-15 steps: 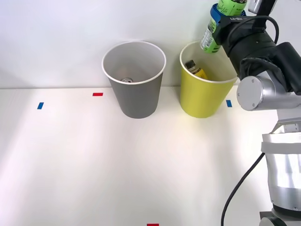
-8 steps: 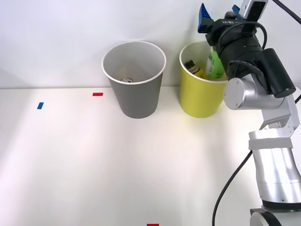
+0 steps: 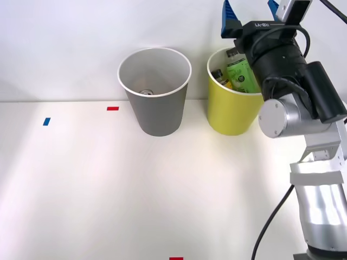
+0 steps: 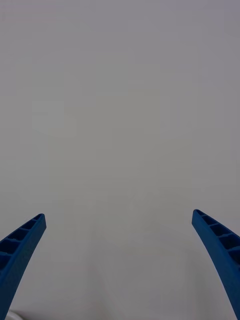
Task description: Put cans in the gray bin, plastic bottles in the light green bin
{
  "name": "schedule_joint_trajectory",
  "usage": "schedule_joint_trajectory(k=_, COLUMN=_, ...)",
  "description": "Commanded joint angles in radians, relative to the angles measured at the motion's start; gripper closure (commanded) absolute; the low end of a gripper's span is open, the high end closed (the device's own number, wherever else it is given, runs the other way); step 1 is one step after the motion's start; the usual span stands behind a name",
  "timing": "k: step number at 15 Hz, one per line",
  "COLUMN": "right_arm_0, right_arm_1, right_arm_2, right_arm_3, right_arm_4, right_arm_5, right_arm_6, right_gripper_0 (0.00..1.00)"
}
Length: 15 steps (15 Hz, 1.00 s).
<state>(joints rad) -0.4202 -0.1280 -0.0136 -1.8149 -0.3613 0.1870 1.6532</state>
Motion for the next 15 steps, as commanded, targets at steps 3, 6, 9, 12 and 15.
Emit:
schedule_joint_trajectory(k=3, right_arm_0=0.294, right_arm_1=-0.042, right_arm_2=0.053, right_arm_3=-0.290, right_arm_4=-0.024, right_arm_5=0.000, right_arm_6=-0.026, right_gripper_0=0.00)
schedule_joint_trajectory(k=6, right_arm_0=0.502, right_arm_1=-0.055, right_arm_2=0.072, right_arm_3=-0.448, right_arm_4=-0.031, right_arm_5=0.002, right_arm_6=-0.035, right_gripper_0=0.00)
schedule_joint_trajectory(k=9, right_arm_0=0.701, right_arm_1=-0.070, right_arm_2=0.096, right_arm_3=-0.567, right_arm_4=-0.038, right_arm_5=0.000, right_arm_6=-0.041, right_gripper_0=0.00)
schedule_joint_trajectory(k=12, right_arm_0=0.842, right_arm_1=-0.096, right_arm_2=0.126, right_arm_3=-0.607, right_arm_4=-0.038, right_arm_5=-0.038, right_arm_6=-0.041, right_gripper_0=0.00)
schedule_joint_trajectory(k=15, right_arm_0=0.962, right_arm_1=-0.099, right_arm_2=0.156, right_arm_3=-0.607, right_arm_4=-0.025, right_arm_5=-0.081, right_arm_6=-0.030, right_gripper_0=0.00)
